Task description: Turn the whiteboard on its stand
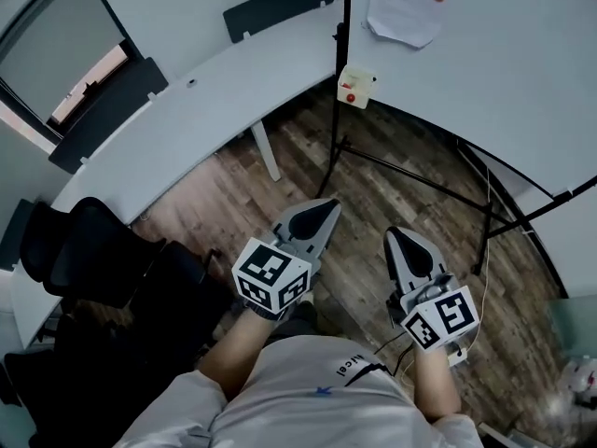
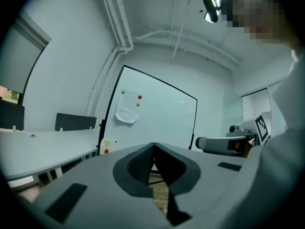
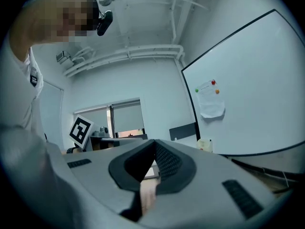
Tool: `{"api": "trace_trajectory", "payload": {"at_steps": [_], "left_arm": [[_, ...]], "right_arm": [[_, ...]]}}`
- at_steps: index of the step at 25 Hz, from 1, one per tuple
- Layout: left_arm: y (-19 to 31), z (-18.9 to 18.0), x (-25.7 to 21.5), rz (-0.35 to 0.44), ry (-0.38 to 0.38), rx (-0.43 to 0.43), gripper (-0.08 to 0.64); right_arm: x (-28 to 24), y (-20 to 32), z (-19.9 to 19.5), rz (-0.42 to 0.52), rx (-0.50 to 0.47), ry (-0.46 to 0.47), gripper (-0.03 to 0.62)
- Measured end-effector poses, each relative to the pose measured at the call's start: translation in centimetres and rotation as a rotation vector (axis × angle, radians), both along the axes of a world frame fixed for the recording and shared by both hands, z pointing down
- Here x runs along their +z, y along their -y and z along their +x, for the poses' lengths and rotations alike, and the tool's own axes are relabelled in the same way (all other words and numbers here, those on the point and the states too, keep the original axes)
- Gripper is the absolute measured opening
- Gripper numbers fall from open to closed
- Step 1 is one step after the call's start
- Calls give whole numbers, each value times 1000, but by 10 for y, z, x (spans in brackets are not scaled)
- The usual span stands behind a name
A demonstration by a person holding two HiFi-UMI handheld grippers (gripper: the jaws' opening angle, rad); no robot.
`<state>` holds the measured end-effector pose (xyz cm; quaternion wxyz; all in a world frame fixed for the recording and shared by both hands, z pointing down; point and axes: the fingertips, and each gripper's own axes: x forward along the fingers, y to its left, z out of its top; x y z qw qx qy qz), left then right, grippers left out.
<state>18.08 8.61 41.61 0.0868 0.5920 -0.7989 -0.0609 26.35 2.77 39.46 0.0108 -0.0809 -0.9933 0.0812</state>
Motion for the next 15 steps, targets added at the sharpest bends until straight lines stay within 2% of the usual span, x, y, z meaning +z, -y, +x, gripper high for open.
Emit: {"api": "trace_trajectory", "payload": {"at_steps": [7,9,15], "left_arm": [[1,-105,-5,14,37,87,11],[-2,-134,-3,20,35,81,11],[26,-190,0,30,11,92,11]], "right_arm": [[-13,-7,-103,31,111,11,12],[-10,-11,-128,22,115,-1,12],[-11,13,-176,23,138,-26,12]]}}
